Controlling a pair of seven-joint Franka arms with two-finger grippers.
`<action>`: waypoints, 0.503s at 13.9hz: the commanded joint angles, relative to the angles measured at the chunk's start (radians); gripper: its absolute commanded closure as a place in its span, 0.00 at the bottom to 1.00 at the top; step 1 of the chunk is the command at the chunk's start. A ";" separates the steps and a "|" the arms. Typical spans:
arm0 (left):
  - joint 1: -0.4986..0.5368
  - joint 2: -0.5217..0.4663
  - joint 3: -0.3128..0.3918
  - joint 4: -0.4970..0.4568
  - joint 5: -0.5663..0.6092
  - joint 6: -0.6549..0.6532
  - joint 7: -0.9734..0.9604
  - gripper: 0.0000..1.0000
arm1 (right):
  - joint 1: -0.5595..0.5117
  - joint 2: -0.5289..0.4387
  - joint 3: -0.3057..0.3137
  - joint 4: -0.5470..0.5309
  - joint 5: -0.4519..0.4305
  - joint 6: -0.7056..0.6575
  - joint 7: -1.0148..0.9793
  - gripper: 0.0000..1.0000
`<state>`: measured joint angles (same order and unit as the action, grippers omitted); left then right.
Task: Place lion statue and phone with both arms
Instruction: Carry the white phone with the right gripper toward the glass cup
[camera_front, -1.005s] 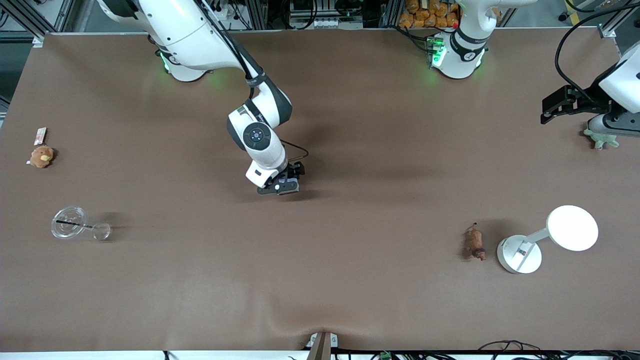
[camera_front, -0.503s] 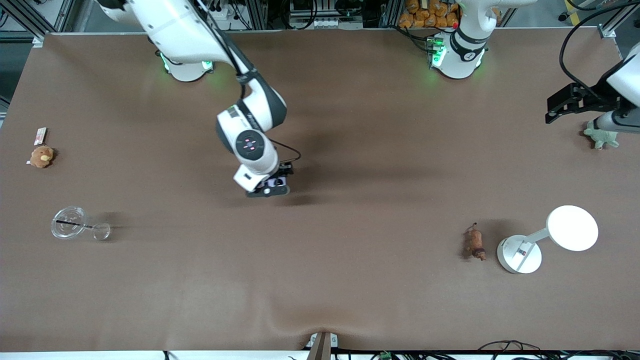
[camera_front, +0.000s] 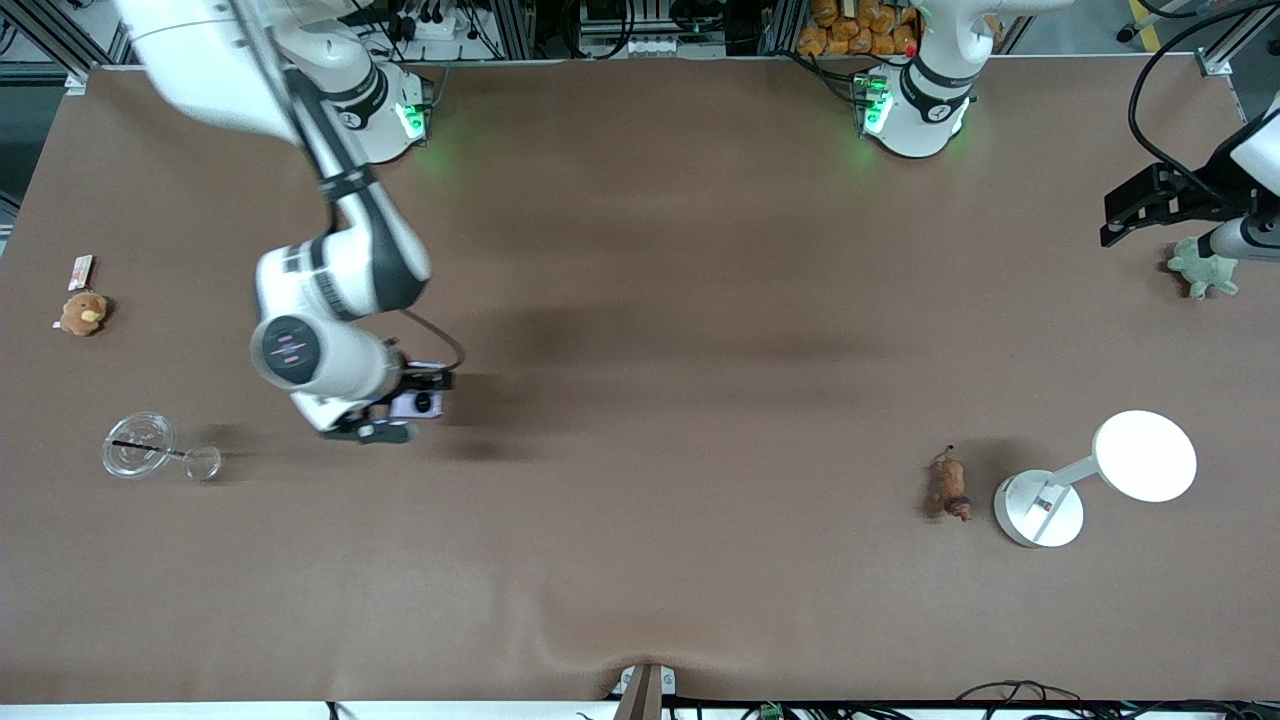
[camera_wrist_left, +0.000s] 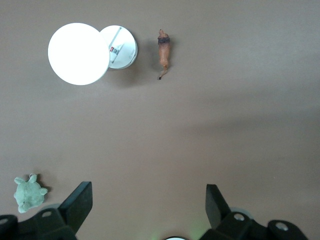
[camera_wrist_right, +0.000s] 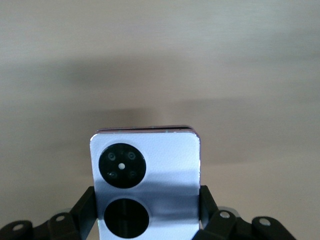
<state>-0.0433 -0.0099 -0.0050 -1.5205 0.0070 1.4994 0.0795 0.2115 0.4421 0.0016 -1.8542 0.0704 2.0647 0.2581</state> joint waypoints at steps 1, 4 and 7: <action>0.025 0.008 -0.004 0.014 -0.007 -0.016 0.029 0.00 | -0.049 -0.028 0.020 -0.033 -0.012 -0.035 -0.019 1.00; 0.019 0.008 -0.010 0.016 -0.007 -0.016 0.025 0.00 | -0.121 -0.023 0.008 -0.042 -0.014 -0.032 -0.029 1.00; 0.007 0.011 -0.013 0.016 -0.006 -0.015 0.026 0.00 | -0.184 -0.016 0.008 -0.040 -0.014 0.004 -0.079 1.00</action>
<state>-0.0341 -0.0034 -0.0158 -1.5204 0.0070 1.4994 0.0806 0.0791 0.4426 -0.0052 -1.8801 0.0693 2.0455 0.2042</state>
